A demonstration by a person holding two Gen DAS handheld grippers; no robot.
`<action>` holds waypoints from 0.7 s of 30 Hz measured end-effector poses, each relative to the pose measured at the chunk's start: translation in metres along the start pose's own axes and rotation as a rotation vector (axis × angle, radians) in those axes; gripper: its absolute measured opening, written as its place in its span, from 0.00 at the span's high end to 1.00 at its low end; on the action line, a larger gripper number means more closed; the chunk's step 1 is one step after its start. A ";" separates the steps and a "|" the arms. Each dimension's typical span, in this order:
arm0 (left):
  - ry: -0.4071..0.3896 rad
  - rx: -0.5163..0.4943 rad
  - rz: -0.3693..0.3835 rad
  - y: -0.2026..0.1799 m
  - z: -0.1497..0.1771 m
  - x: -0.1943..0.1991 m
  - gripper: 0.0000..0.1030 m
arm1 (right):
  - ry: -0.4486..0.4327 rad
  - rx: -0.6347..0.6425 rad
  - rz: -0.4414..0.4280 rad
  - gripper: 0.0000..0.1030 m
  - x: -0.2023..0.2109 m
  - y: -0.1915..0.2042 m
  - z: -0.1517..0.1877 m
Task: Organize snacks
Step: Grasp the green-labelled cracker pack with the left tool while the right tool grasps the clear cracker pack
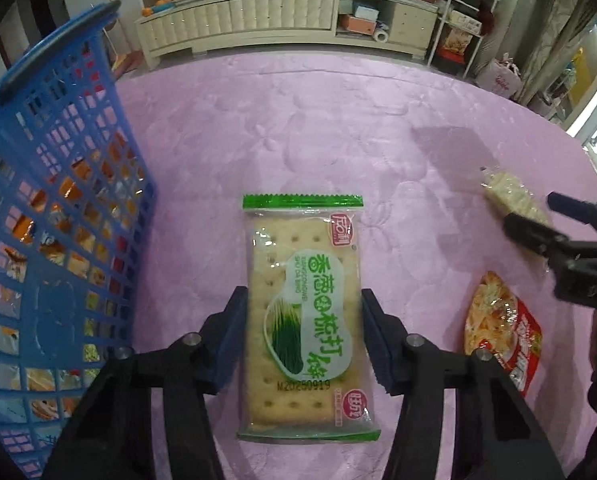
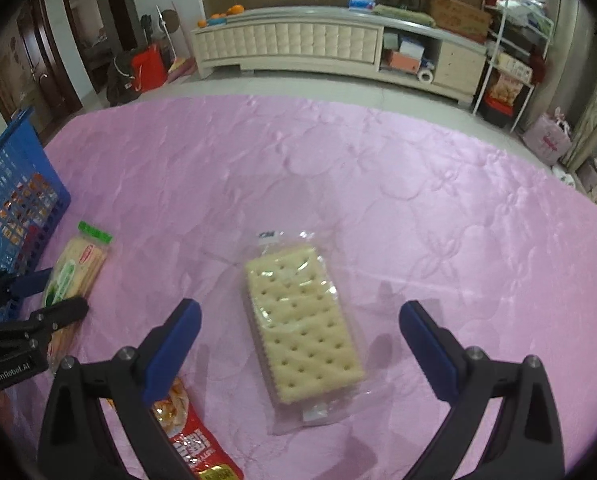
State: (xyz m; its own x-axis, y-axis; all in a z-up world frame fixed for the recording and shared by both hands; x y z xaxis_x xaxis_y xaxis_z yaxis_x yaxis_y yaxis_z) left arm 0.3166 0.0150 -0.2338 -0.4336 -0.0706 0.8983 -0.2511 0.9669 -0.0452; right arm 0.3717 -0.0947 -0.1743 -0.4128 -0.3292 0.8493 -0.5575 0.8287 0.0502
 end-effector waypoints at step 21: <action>-0.080 -0.053 0.063 -0.014 -0.015 0.006 0.50 | -0.030 0.032 -0.010 0.06 -0.006 0.003 0.015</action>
State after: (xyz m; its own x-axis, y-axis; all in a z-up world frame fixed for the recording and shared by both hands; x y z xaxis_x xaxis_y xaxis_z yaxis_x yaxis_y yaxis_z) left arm 0.3303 0.0051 -0.2212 -0.5153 -0.0262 0.8566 -0.1758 0.9815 -0.0758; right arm 0.3622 -0.0970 -0.1872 -0.4280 -0.3516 0.8326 -0.5848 0.8101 0.0415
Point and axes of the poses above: each gripper's, at about its wrist camera, not at the fingertips, and x roughly against the way its jaws point, y to its left, z to its underside, the point moved 5 cm from there along -x, roughly the way its jaws point
